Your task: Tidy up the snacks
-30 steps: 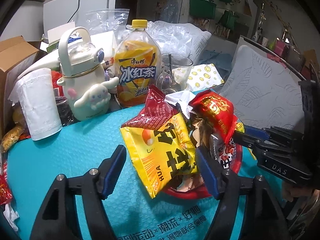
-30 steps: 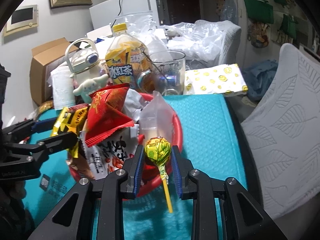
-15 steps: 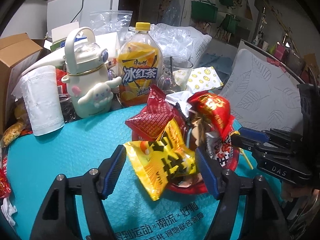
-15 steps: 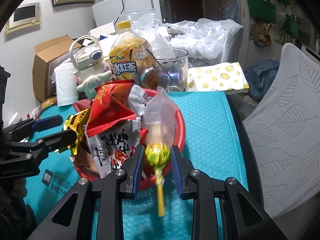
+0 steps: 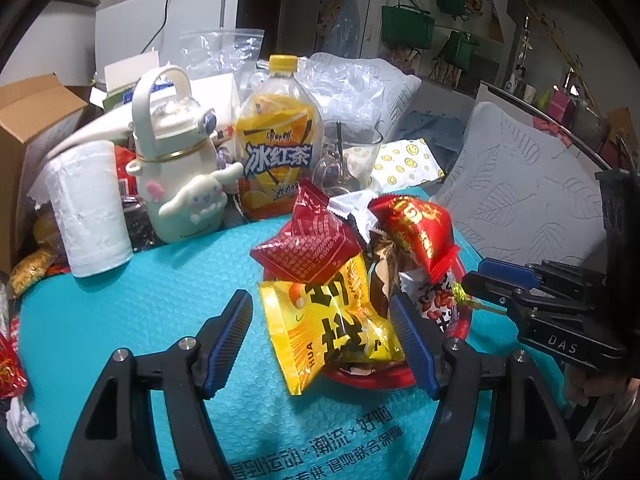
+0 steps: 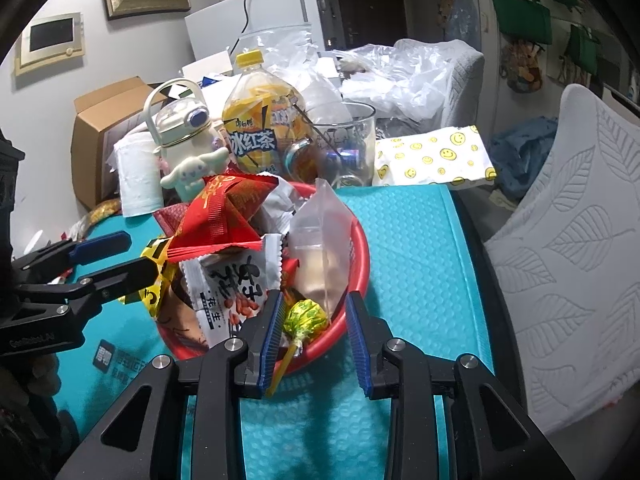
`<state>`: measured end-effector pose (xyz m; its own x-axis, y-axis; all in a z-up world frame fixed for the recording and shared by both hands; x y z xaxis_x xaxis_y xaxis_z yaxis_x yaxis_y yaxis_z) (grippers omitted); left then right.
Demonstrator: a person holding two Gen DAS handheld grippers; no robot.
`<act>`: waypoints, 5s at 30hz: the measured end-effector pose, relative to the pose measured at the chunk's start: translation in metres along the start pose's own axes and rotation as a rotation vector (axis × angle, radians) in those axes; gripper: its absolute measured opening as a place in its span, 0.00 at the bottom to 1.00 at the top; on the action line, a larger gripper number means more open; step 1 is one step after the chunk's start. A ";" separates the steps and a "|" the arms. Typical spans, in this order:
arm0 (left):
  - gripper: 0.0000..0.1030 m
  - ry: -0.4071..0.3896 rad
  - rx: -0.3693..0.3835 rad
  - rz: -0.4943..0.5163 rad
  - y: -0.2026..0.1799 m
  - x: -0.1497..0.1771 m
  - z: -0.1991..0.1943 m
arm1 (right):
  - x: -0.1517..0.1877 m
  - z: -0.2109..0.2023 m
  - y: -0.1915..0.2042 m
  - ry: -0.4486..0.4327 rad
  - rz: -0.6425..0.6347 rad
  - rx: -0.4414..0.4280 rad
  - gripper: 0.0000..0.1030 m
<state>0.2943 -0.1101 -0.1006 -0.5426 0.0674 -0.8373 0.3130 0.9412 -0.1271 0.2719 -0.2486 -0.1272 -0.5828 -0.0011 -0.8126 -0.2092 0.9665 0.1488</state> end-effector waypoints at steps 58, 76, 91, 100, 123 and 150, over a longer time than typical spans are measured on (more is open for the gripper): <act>0.79 -0.147 -0.053 0.072 -0.042 0.014 -0.191 | 0.011 -0.205 0.079 -0.244 -0.044 0.117 0.81; 0.79 -0.128 -0.044 0.049 -0.040 0.021 -0.182 | 0.025 -0.186 0.073 -0.200 -0.006 0.111 0.81; 0.79 -0.116 -0.043 0.028 -0.043 0.023 -0.178 | 0.027 -0.184 0.076 -0.184 -0.016 0.091 0.81; 0.79 -0.121 -0.058 0.025 -0.044 0.022 -0.179 | 0.027 -0.184 0.075 -0.182 -0.014 0.082 0.81; 0.79 -0.122 -0.050 0.045 -0.051 0.018 -0.177 | 0.024 -0.187 0.063 -0.183 -0.011 0.101 0.81; 0.79 -0.095 -0.070 0.072 -0.050 0.024 -0.170 | 0.034 -0.194 0.048 -0.174 0.028 0.186 0.81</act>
<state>0.1328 -0.0989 -0.0240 -0.4434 0.1070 -0.8899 0.2918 0.9560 -0.0304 0.0892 -0.2526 -0.0385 -0.4392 0.0554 -0.8967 -0.0374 0.9961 0.0799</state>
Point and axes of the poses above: each gripper's, at about its wrist camera, not at the fingertips, and z roughly the way its jaws point, y to its left, x to its underside, the point moved 10 cm from there along z, roughly the way its jaws point, and after that the axes turned 11 degrees about -y, right-handed, at the moved point
